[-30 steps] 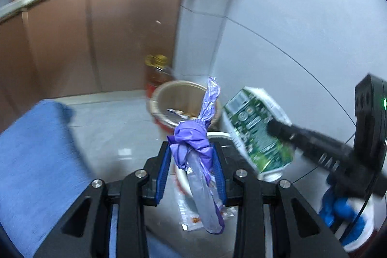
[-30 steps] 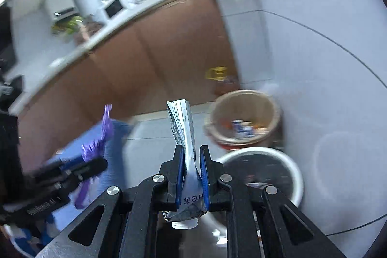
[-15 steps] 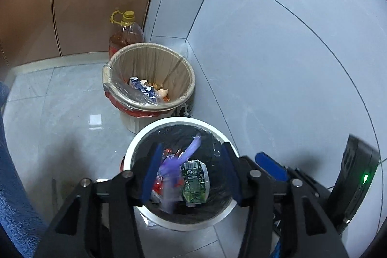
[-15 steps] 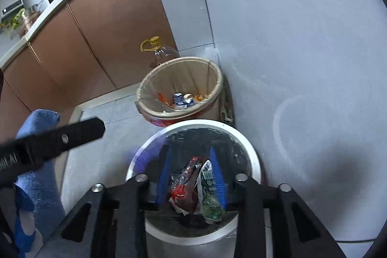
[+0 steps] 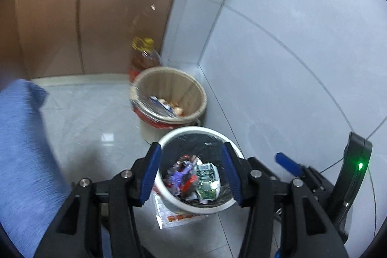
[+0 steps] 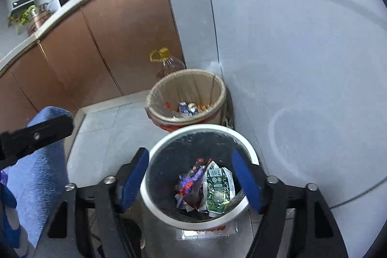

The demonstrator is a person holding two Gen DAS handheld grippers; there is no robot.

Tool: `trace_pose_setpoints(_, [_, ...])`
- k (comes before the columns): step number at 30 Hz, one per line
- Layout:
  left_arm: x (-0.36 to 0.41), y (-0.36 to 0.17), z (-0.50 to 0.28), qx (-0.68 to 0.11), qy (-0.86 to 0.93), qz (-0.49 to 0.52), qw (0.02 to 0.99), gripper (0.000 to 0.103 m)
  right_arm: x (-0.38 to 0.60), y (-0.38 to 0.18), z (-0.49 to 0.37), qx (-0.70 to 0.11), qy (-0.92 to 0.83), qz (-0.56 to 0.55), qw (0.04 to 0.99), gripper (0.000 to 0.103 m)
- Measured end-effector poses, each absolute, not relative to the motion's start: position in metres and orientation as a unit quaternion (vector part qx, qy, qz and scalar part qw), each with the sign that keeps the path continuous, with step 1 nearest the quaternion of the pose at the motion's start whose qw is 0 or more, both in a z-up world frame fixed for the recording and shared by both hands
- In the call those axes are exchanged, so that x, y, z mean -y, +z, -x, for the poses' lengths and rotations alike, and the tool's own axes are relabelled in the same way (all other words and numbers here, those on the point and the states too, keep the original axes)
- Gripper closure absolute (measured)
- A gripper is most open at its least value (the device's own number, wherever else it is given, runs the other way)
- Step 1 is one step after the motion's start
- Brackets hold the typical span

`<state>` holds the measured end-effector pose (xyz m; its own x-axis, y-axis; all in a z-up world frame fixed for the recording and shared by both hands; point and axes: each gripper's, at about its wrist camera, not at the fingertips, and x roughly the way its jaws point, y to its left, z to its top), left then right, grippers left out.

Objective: Collect trash
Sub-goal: 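Open both tools over the black-lined bin to drop the items, then move both tools back over the table toward the purple wrapper and white bag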

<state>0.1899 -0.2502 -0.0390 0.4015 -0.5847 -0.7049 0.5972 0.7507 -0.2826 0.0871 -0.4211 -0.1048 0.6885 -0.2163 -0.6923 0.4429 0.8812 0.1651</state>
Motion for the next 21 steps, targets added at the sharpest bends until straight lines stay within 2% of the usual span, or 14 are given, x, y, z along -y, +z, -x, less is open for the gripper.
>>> trace_pose_setpoints(4, [0.217, -0.012, -0.165, -0.374, -0.328, -0.006, 0.867, 0.054, 0.401, -0.075, -0.075, -0.327, -0.182, -0.143, 0.916, 0.011])
trace_pose_setpoints(8, [0.183, 0.018, -0.13, -0.324, -0.293, -0.018, 0.899, 0.054, 0.382, -0.044, -0.059, -0.296, -0.189, -0.12, 0.929, 0.001])
trace_pose_setpoints(17, [0.107, 0.055, -0.08, -0.283, -0.234, -0.005, 0.93, 0.053, 0.339, 0.004, -0.032, -0.242, -0.147, -0.11, 0.953, 0.0])
trace_pose_setpoints(19, [0.093, 0.062, -0.069, -0.274, -0.223, -0.002, 0.935, 0.051, 0.327, 0.014, -0.027, -0.228, -0.138, -0.102, 0.958, 0.0])
trace_pose_setpoints(21, [0.076, 0.068, -0.056, -0.263, -0.208, 0.001, 0.942, 0.044, 0.318, 0.022, -0.022, -0.218, -0.125, -0.096, 0.963, 0.0])
